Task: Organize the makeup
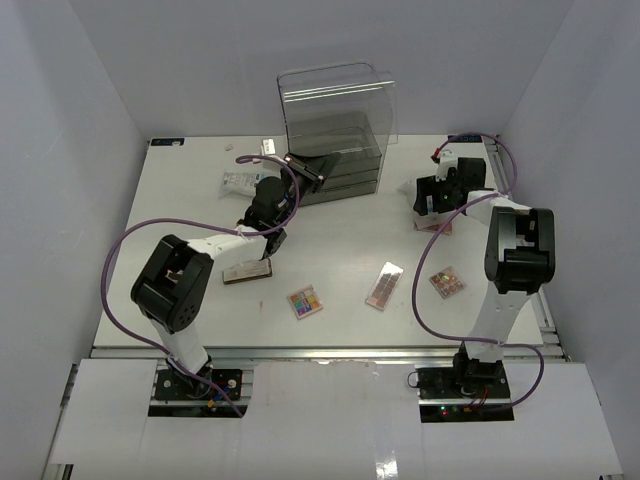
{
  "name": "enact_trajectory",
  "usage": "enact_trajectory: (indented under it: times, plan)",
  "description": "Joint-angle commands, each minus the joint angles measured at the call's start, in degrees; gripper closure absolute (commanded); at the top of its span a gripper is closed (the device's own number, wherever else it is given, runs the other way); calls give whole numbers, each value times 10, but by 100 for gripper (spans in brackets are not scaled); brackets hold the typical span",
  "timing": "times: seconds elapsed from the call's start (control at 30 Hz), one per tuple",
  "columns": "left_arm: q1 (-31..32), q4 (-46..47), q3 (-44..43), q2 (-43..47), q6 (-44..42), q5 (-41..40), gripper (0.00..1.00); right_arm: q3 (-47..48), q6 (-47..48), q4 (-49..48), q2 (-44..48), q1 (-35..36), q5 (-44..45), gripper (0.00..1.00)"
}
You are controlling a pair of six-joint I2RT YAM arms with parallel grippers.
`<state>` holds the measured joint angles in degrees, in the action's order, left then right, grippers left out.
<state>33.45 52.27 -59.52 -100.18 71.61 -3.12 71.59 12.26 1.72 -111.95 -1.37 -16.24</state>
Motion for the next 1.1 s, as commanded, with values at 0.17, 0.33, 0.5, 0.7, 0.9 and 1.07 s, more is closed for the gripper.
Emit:
enact_trajectory:
  times: [0.17, 0.33, 0.5, 0.7, 0.9, 1.07]
  plan:
    - [-9, 12, -27, 46, -3, -2, 100, 49, 36, 23, -10, 0, -22, 68]
    - [-9, 13, -24, 51, -2, -1, 100, 13, 75, 13, 59, 0, -62, 81]
    - [-9, 13, -29, 53, -2, 1, 100, -42, 152, 34, 153, 7, -176, 87]
    - [-9, 16, -36, 53, 4, 2, 100, -91, 321, 103, 237, 84, -220, 86]
    - [-9, 8, -50, 54, 4, 4, 100, -88, 367, 50, 253, 206, -62, 85]
    - [-9, 0, -57, 61, 0, 5, 100, -76, 411, -41, 241, 267, 89, 86]
